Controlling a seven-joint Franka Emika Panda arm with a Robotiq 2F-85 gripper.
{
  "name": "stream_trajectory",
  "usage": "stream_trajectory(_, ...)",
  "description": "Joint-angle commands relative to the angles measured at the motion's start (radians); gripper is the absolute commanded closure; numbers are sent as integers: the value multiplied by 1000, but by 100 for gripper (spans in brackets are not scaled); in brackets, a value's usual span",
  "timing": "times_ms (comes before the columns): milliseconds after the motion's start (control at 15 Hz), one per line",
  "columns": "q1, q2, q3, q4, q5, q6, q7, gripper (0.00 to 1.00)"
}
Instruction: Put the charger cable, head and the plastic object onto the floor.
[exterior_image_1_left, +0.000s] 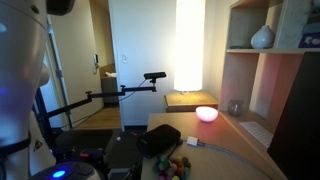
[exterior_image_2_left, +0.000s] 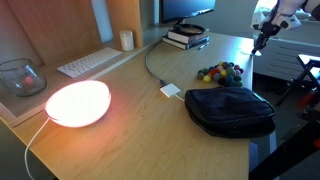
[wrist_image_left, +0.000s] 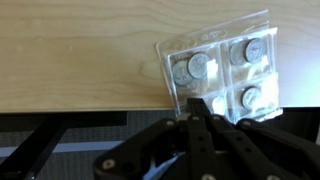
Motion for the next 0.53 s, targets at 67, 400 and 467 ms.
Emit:
stream_trajectory(67,25,43,-72,-5,-70,19,0,100)
stream_trajectory(400,28,85,-105,4,-88,29,0,100)
stream_trajectory(467,32,88,-111,4,-88,29,0,100)
